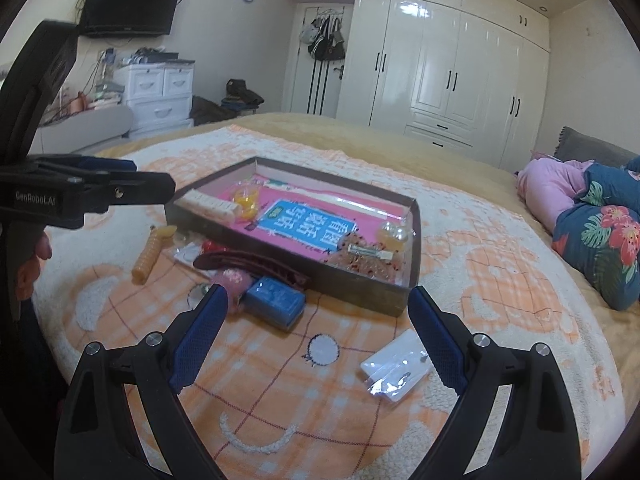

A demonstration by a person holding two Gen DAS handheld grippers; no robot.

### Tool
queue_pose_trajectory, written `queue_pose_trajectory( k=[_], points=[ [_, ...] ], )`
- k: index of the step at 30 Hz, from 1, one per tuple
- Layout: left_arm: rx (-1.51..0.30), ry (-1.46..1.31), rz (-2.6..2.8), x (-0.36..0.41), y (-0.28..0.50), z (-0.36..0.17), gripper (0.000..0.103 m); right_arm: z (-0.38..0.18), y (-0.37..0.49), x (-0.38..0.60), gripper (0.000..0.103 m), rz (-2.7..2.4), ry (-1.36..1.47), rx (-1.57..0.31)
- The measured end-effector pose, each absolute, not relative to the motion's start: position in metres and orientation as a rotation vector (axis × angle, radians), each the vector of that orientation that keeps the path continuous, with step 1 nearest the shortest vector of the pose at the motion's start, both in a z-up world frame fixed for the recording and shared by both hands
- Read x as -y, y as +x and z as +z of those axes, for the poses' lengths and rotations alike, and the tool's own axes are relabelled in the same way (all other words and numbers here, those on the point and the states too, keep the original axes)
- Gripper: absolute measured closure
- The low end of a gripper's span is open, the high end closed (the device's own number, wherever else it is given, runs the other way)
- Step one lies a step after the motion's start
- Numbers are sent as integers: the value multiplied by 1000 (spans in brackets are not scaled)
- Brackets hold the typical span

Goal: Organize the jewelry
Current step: 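Move both tools back toward the remaining jewelry beside the box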

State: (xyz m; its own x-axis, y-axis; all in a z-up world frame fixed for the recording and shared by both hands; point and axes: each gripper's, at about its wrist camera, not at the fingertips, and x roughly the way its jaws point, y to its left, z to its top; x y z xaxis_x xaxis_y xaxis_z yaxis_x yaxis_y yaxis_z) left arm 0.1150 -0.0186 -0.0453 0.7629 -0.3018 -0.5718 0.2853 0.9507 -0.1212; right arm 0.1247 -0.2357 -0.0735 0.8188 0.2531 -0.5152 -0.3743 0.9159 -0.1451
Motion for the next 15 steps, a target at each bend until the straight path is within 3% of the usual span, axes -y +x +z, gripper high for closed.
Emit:
queue_pose_trajectory(
  k=[5,7,11,15],
  points=[
    [-674,-32,-325,18,124,-59,14,-83,132,234,14,343,-233,-548],
    [-693,-26,-339,20,127,-64,27,-87,134,234,14,344,-230,-560],
    [-731,-22,-383,26,132,-73,42,-95,141,233,14,343,-223,-595],
    [-749,-14,-421,33,134,-78,63,-101,145,233,14,338,-218,-619]
  ],
)
